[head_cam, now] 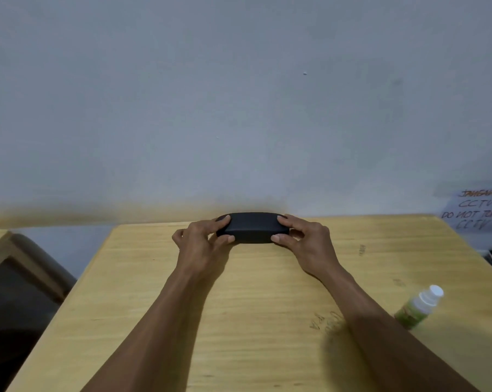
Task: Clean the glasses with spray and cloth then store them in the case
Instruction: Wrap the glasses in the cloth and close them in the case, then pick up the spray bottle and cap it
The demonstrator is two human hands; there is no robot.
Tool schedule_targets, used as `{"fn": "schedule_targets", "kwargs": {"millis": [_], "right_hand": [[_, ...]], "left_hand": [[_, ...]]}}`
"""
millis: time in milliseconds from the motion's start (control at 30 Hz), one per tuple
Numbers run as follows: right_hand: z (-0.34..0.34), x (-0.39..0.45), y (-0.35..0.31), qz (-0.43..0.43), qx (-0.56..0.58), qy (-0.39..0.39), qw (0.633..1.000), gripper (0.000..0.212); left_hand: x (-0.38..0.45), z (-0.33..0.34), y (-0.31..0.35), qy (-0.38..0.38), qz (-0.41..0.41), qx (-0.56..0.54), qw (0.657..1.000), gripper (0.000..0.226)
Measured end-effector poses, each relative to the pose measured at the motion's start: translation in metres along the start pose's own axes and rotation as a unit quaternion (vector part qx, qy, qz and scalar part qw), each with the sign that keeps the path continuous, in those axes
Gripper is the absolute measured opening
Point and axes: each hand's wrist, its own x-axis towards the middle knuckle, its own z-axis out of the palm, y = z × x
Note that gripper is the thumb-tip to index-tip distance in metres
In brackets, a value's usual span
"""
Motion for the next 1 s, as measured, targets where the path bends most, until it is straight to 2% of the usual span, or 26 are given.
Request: {"fn": "schedule_targets", "kwargs": {"millis": [133,267,567,700,900,1000], "right_hand": [[0.005,0.014,0.004,0.002,-0.006,0.001,1.0,0.05],[0.007,0.018,0.005,0.001,-0.015,0.009,1.0,0.049],[0.005,0.004,-0.007,0.0,-0.029,0.013,0.999,0.056],[-0.002,-0.031,-0.017,0.009,-0.006,0.024,1.0,0.06],[-0.025,-0.121,-0.042,0.022,-0.007,0.042,0.999,0.05],[-0.046,-0.176,-0.048,0.018,0.018,0.044,0.999,0.042]], "left_hand": [[0.014,0.004,-0.003,-0.009,0.029,0.063,0.998,0.041],[0.022,0.009,-0.011,-0.023,0.047,0.028,0.998,0.044],[0.009,0.001,-0.002,-0.033,0.042,0.055,0.997,0.051],[-0.02,-0.014,0.009,-0.029,0.027,0.032,0.999,0.049],[-0.083,-0.034,0.02,-0.031,0.042,0.03,0.998,0.046],[-0.122,-0.033,0.034,-0.063,0.042,0.004,0.997,0.046]]}}
